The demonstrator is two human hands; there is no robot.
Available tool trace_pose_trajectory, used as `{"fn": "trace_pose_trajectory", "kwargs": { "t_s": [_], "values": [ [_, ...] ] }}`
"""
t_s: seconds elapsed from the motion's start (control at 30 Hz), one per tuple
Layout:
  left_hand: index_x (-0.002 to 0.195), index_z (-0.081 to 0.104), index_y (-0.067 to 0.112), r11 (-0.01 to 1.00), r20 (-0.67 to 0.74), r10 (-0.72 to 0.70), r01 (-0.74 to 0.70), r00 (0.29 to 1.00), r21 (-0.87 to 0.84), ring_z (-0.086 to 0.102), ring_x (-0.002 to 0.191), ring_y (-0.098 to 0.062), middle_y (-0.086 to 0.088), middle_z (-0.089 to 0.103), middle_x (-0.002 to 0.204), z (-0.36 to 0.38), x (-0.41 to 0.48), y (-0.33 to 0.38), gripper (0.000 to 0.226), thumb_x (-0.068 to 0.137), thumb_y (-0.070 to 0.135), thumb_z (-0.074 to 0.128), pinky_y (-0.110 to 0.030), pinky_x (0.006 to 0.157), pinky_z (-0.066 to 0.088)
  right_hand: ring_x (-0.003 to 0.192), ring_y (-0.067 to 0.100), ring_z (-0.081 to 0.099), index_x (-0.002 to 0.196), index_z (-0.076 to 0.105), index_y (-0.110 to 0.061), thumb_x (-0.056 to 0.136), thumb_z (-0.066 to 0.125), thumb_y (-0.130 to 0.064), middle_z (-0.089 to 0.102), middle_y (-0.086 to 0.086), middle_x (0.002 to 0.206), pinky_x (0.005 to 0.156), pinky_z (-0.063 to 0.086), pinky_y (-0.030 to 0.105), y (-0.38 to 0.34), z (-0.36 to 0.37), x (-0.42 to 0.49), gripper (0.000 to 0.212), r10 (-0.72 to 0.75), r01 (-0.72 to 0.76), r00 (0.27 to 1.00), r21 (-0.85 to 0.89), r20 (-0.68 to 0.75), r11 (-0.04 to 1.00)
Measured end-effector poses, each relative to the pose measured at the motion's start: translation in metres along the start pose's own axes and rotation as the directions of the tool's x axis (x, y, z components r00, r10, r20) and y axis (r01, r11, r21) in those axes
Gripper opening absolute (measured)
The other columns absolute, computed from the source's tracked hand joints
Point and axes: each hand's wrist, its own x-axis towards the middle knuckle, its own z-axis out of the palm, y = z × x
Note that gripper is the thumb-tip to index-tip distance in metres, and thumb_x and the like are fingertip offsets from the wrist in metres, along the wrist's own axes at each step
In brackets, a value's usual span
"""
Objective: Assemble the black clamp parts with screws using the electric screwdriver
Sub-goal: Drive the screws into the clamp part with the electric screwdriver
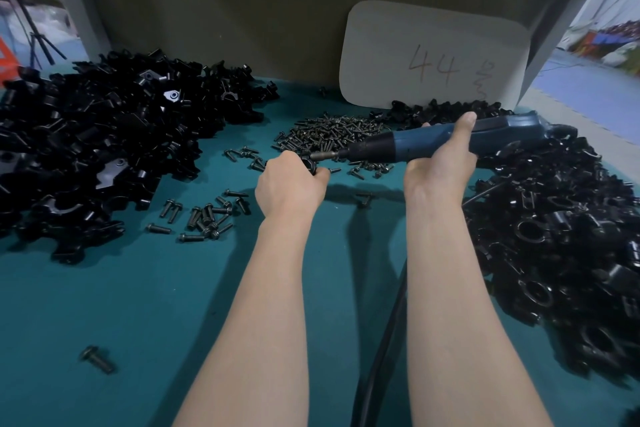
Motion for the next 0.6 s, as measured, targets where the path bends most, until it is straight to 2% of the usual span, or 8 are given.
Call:
{"fn": "trace_pose_trajectory", "kwargs": {
  "t_s": [0.13, 0.2, 0.3, 0.47, 0.6],
  "values": [
    [0.083, 0.057, 0.012, 0.999, 0.028, -0.003, 0.004, 1.0, -0.034, 0.07, 0.078, -0.025, -0.009, 0.071, 0.078, -0.002, 0.0, -0.001, 0.025, 0.088, 0.036, 0.059, -0.034, 0.071, 0.057, 0.089, 0.014, 0.061, 0.115, 0.036, -0.015, 0.097, 0.052, -0.032, 0.053, 0.003, 0.106, 0.067, 0.052, 0.021, 0.0, 0.0, -0.002, 0.03, 0.003, -0.004, 0.999, 0.02, 0.054, 1.0],
    [0.073, 0.054, 0.014, 0.999, 0.037, -0.007, 0.008, 0.999, -0.044, 0.068, 0.065, -0.02, -0.005, 0.07, 0.065, -0.002, 0.0, -0.001, 0.027, 0.089, 0.035, 0.059, -0.028, 0.061, 0.054, 0.088, 0.013, 0.061, 0.119, 0.037, -0.015, 0.098, 0.051, -0.031, 0.053, 0.003, 0.106, 0.062, 0.052, 0.019, 0.0, 0.0, -0.002, 0.031, -0.009, 0.006, 0.995, 0.027, 0.095, 1.0],
    [0.073, 0.054, 0.014, 0.998, 0.069, -0.021, 0.026, 0.997, -0.063, 0.061, 0.047, -0.011, -0.001, 0.068, 0.056, -0.004, 0.0, -0.002, 0.027, 0.089, 0.036, 0.059, -0.021, 0.052, 0.048, 0.091, 0.015, 0.061, 0.136, 0.034, -0.014, 0.098, 0.05, -0.031, 0.054, 0.004, 0.106, 0.069, 0.053, 0.021, 0.001, 0.001, -0.005, 0.044, -0.038, 0.033, 0.984, 0.035, 0.172, 0.999],
    [0.078, 0.053, 0.012, 0.993, 0.13, -0.05, 0.064, 0.99, -0.104, 0.058, 0.041, -0.009, -0.002, 0.069, 0.056, -0.007, 0.001, -0.004, 0.025, 0.088, 0.035, 0.059, -0.023, 0.059, 0.053, 0.091, 0.016, 0.062, 0.14, 0.033, -0.016, 0.099, 0.048, -0.031, 0.056, 0.001, 0.096, 0.073, 0.051, 0.022, 0.0, 0.005, -0.009, 0.046, -0.061, 0.058, 0.96, 0.02, 0.275, 0.998],
    [0.078, 0.053, 0.011, 0.99, 0.153, -0.061, 0.079, 0.986, -0.117, 0.061, 0.044, -0.011, -0.003, 0.07, 0.056, -0.01, 0.001, -0.005, 0.025, 0.088, 0.033, 0.059, -0.026, 0.063, 0.057, 0.094, 0.015, 0.06, 0.144, 0.029, -0.017, 0.099, 0.047, -0.031, 0.053, 0.002, 0.107, 0.08, 0.05, 0.024, 0.001, 0.004, -0.012, 0.05, -0.05, 0.047, 0.94, 0.016, 0.337, 0.999]
  ]
}}
